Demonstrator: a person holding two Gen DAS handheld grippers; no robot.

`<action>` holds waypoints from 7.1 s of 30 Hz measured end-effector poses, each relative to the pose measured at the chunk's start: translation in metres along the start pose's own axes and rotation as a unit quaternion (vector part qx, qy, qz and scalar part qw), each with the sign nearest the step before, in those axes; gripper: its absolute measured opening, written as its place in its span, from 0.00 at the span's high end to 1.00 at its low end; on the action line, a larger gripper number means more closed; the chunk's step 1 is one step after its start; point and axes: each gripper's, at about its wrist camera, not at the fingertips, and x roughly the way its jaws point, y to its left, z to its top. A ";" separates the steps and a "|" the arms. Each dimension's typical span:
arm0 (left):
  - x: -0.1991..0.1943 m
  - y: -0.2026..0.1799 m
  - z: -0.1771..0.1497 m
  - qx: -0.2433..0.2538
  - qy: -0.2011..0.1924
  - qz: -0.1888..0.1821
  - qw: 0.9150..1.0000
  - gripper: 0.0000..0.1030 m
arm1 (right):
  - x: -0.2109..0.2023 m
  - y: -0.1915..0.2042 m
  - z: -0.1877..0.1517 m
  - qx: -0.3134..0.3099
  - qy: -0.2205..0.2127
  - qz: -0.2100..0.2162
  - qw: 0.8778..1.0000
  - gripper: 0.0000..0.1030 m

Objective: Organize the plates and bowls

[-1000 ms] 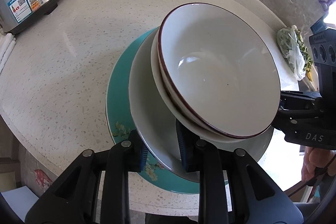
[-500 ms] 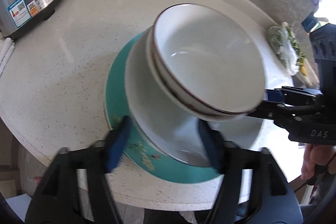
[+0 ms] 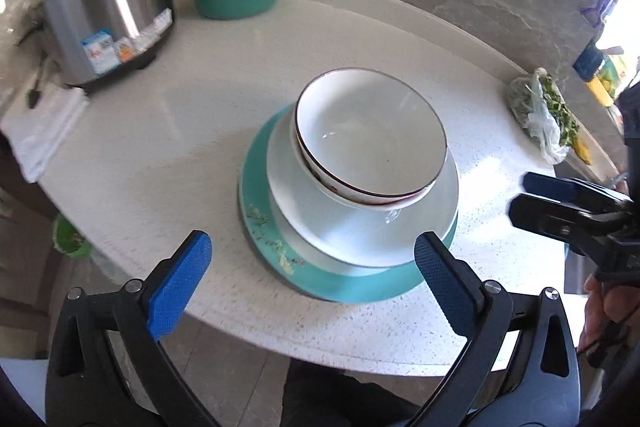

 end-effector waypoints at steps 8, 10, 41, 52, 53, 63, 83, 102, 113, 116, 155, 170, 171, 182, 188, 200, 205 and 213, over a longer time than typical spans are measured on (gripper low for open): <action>-0.049 -0.016 -0.014 0.004 -0.027 0.041 0.999 0.00 | -0.049 0.023 -0.012 -0.018 -0.063 -0.078 0.995 0.00; -0.057 -0.017 -0.014 0.000 -0.033 0.059 0.998 0.00 | -0.056 0.027 -0.015 -0.009 -0.070 -0.098 0.993 0.00; -0.087 0.020 0.021 0.046 -0.076 0.045 0.995 0.00 | -0.074 0.091 -0.012 0.082 -0.136 -0.203 0.966 0.00; -0.103 0.005 0.021 0.034 -0.098 0.033 0.994 0.00 | -0.082 0.089 -0.019 0.079 -0.139 -0.204 0.966 0.00; -0.104 0.004 0.022 0.033 -0.100 0.037 0.994 0.00 | -0.083 0.089 -0.019 0.078 -0.139 -0.205 0.966 0.00; -0.111 -0.004 0.029 0.031 -0.104 0.044 0.993 0.00 | -0.087 0.087 -0.021 0.078 -0.139 -0.208 0.965 0.00; -0.111 -0.009 0.040 0.042 -0.110 0.046 0.992 0.00 | -0.089 0.080 -0.017 0.078 -0.134 -0.211 0.965 0.00; -0.120 -0.018 0.056 0.037 -0.117 0.043 0.991 0.00 | -0.086 0.077 -0.018 0.083 -0.127 -0.214 0.965 0.00; -0.111 -0.018 0.054 0.033 -0.105 0.051 0.993 0.00 | -0.085 0.073 -0.017 0.087 -0.126 -0.216 0.964 0.00; -0.112 -0.018 0.053 0.032 -0.105 0.050 0.993 0.00 | -0.085 0.072 -0.017 0.088 -0.125 -0.215 0.965 0.00; -0.101 -0.021 0.046 0.039 -0.092 0.051 0.994 0.00 | -0.083 0.070 -0.020 0.094 -0.121 -0.218 0.964 0.00; -0.103 -0.019 0.044 0.037 -0.091 0.051 0.994 0.00 | -0.081 0.070 -0.023 0.095 -0.120 -0.218 0.964 0.00; -0.103 -0.018 0.044 0.037 -0.091 0.051 0.994 0.00 | -0.081 0.070 -0.024 0.095 -0.120 -0.218 0.964 0.00; -0.102 -0.019 0.043 0.039 -0.089 0.050 0.994 0.00 | -0.081 0.069 -0.023 0.095 -0.120 -0.218 0.964 0.00; -0.101 -0.021 0.045 0.041 -0.087 0.048 0.994 0.00 | -0.081 0.069 -0.023 0.095 -0.120 -0.218 0.964 0.00; -0.101 -0.024 0.044 0.042 -0.088 0.047 0.994 0.00 | -0.082 0.068 -0.024 0.096 -0.120 -0.219 0.964 0.00; -0.100 -0.025 0.044 0.043 -0.087 0.046 0.994 0.00 | -0.083 0.067 -0.024 0.096 -0.119 -0.219 0.964 0.00; -0.101 -0.030 0.043 0.047 -0.087 0.043 0.994 0.00 | -0.087 0.065 -0.026 0.102 -0.121 -0.223 0.962 0.00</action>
